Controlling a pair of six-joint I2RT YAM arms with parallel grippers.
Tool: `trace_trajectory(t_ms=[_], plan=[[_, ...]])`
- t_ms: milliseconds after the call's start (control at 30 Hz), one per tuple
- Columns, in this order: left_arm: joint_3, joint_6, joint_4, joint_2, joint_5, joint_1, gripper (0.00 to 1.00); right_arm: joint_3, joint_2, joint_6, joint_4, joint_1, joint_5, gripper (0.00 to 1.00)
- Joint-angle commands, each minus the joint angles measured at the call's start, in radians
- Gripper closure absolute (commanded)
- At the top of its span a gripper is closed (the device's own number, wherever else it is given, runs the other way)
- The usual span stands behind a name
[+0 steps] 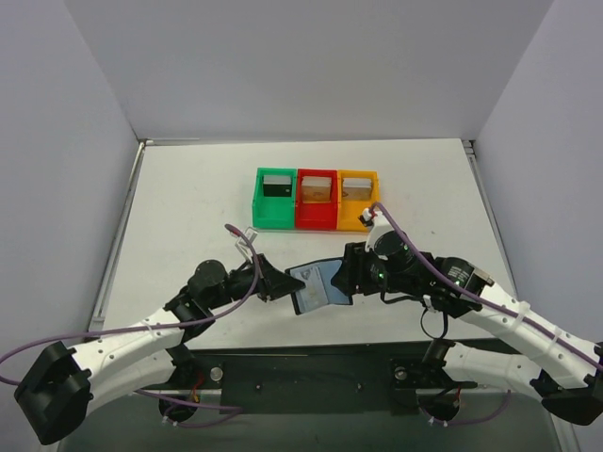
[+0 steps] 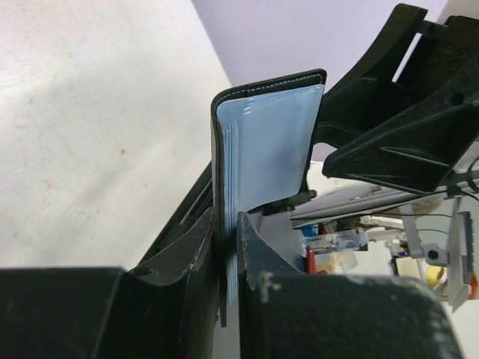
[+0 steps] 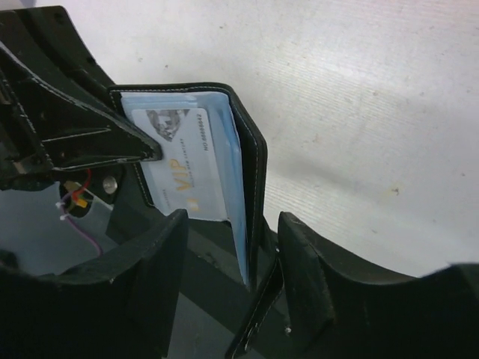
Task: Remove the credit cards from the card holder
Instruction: Open the card holder at the center of the board.
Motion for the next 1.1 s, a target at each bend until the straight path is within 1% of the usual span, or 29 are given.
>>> trace_trajectory(t_ms=[0, 67, 167, 300, 333, 400, 467, 633, 800, 833, 900, 1067], plan=[[0.018, 0.083, -0.128, -0.017, -0.057, -0.001, 1.0, -0.033, -0.026, -0.012, -0.021, -0.019, 0.075, 0.51], [0.029, 0.108, -0.18, 0.015, -0.082, -0.001, 1.0, -0.047, -0.026, -0.023, -0.024, -0.022, 0.092, 0.5], [0.008, 0.125, -0.153, 0.076, -0.106, 0.002, 1.0, -0.057, -0.011, -0.032, -0.021, -0.022, 0.104, 0.51], [-0.041, 0.094, 0.023, 0.219, -0.132, 0.005, 1.0, -0.085, 0.007, -0.04, 0.011, -0.021, 0.102, 0.51], [-0.049, 0.074, 0.1, 0.261, -0.132, 0.004, 1.0, -0.094, 0.006, -0.043, 0.016, -0.021, 0.098, 0.51], [-0.071, 0.062, 0.2, 0.327, -0.137, 0.005, 1.0, -0.106, 0.006, -0.044, 0.025, -0.021, 0.096, 0.51], [-0.065, 0.062, 0.241, 0.381, -0.139, 0.005, 1.0, -0.125, -0.002, -0.05, 0.041, -0.021, 0.09, 0.51], [-0.008, 0.072, 0.251, 0.504, -0.081, 0.019, 1.0, -0.177, 0.004, -0.055, 0.097, -0.022, 0.063, 0.51], [0.002, 0.046, 0.278, 0.564, -0.022, 0.06, 1.0, -0.218, 0.041, -0.06, 0.16, -0.024, 0.041, 0.51], [0.005, 0.046, 0.271, 0.57, -0.001, 0.065, 0.95, -0.226, 0.046, -0.06, 0.165, -0.024, 0.04, 0.51], [0.009, 0.049, 0.239, 0.572, 0.021, 0.086, 0.88, -0.237, 0.058, -0.064, 0.18, -0.028, 0.035, 0.51], [0.037, 0.089, 0.133, 0.56, 0.042, 0.128, 0.75, -0.254, 0.096, -0.072, 0.208, -0.036, 0.032, 0.51]])
